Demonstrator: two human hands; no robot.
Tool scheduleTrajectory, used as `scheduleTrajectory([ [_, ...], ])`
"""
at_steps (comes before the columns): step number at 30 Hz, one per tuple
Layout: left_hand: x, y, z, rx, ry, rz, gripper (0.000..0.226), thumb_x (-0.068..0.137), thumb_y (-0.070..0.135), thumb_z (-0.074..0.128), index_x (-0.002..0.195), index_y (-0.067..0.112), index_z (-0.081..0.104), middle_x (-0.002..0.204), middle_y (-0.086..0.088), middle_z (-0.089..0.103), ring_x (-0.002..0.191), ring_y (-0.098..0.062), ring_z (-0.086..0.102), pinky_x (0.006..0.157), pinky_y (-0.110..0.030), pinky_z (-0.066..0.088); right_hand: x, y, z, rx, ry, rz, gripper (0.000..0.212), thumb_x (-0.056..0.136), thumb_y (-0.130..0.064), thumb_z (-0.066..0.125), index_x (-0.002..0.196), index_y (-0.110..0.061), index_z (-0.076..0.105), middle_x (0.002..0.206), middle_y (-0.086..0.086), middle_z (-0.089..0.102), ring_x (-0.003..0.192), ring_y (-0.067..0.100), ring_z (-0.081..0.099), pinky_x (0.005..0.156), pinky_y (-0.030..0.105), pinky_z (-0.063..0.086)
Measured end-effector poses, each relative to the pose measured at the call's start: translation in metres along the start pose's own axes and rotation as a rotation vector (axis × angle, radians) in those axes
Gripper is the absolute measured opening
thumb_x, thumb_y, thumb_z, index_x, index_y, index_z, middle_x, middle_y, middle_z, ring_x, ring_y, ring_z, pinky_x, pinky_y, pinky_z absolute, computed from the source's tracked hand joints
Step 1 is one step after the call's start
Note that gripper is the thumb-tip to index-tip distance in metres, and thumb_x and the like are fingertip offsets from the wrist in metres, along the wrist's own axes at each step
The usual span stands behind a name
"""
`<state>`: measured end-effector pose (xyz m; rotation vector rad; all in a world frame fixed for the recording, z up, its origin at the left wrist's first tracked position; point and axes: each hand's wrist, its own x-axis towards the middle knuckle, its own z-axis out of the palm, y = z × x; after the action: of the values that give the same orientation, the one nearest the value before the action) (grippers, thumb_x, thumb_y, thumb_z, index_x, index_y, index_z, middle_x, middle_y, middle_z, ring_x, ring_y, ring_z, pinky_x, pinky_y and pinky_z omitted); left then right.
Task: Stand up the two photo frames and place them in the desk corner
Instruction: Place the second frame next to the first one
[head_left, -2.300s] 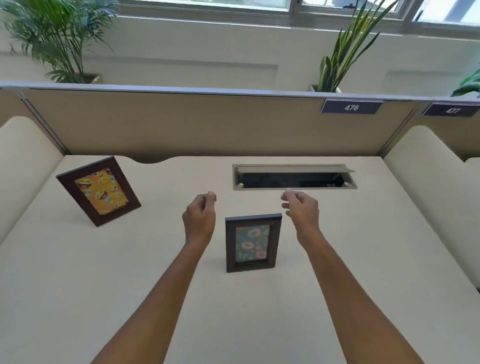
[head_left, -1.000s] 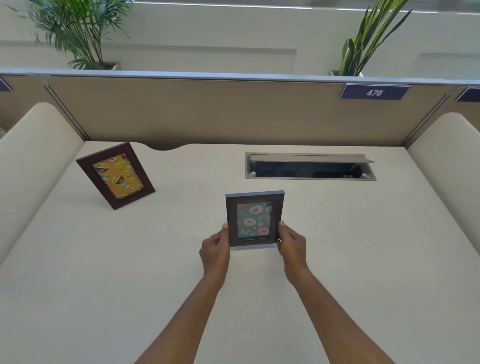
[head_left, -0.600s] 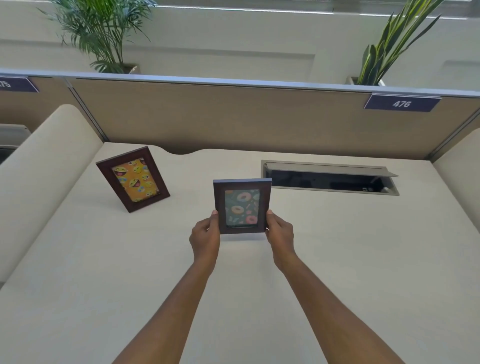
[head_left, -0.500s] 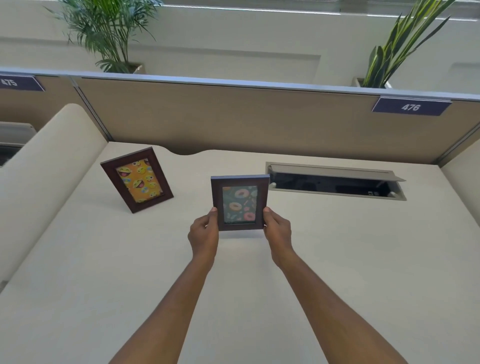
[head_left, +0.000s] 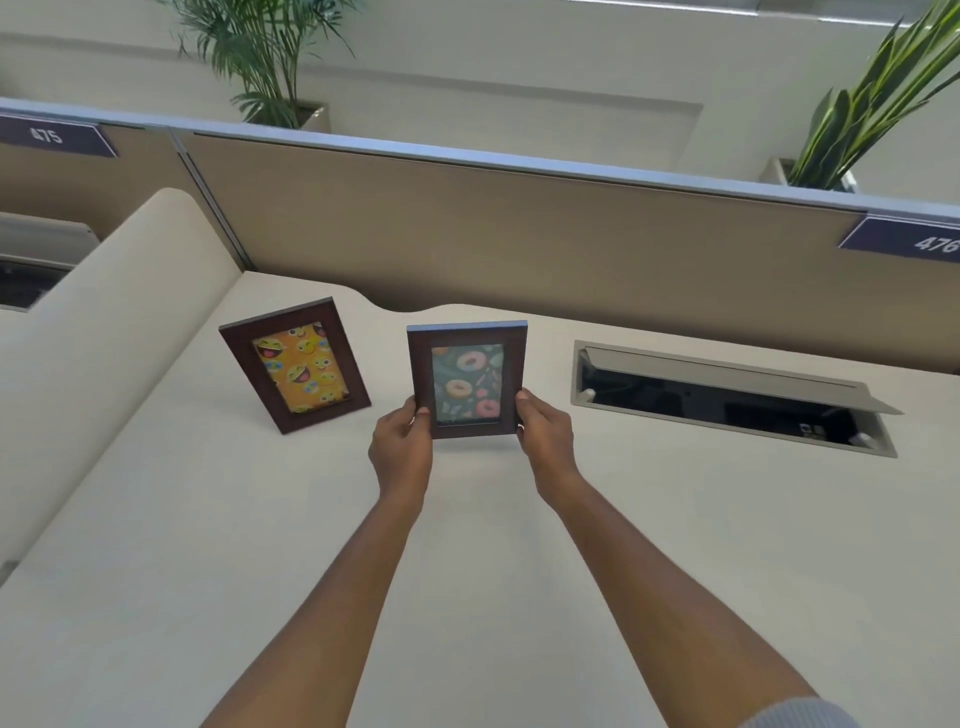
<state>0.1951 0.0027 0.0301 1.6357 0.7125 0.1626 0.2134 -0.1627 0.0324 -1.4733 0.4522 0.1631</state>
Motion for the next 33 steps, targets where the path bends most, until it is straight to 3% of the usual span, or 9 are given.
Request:
scheduleTrajectory([
  [10, 0.05, 0.001, 0.0, -0.017, 0.068, 0.004, 0.042, 0.1, 0.032, 0.059, 0.138, 0.016, 0.064, 0.132, 0.003, 0.059, 0.12, -0.015, 0.053, 0.107, -0.03, 0.039, 0.036, -0.001, 0.039, -0.031, -0.036, -0.002, 0.037, 0.102, -0.04, 0.054, 0.122, -0.018, 0.076, 0.122, -0.001, 0.077, 0.121, 0.021, 0.067, 0.111, 0.045, 0.049],
  [18, 0.077, 0.0, 0.0, -0.026, 0.096, -0.015, 0.041, 0.102, 0.027, 0.056, 0.141, 0.015, 0.061, 0.146, -0.001, 0.059, 0.134, -0.022, 0.053, 0.103, -0.025, 0.036, 0.059, -0.003, 0.063, -0.07, -0.04, -0.019, 0.04, 0.101, -0.042, 0.055, 0.124, -0.017, 0.076, 0.123, -0.001, 0.076, 0.121, 0.02, 0.067, 0.11, 0.044, 0.051],
  [27, 0.085, -0.005, 0.007, 0.145, 0.104, 0.073, 0.044, 0.105, 0.019, 0.047, 0.148, 0.011, 0.052, 0.145, -0.013, 0.051, 0.133, -0.031, 0.049, 0.099, -0.024, 0.03, 0.076, -0.005, 0.079, -0.121, -0.022, -0.033, 0.042, 0.1, -0.044, 0.056, 0.126, -0.016, 0.074, 0.125, 0.0, 0.075, 0.119, 0.02, 0.068, 0.108, 0.042, 0.053],
  [33, 0.088, -0.004, 0.007, 0.199, 0.082, 0.108, 0.046, 0.105, 0.021, 0.05, 0.149, 0.008, 0.05, 0.143, -0.016, 0.051, 0.131, -0.032, 0.05, 0.105, -0.03, 0.036, 0.08, -0.001, 0.086, -0.137, -0.024, -0.052, 0.038, 0.1, -0.043, 0.054, 0.123, -0.02, 0.076, 0.118, -0.004, 0.078, 0.112, 0.017, 0.071, 0.105, 0.04, 0.055],
])
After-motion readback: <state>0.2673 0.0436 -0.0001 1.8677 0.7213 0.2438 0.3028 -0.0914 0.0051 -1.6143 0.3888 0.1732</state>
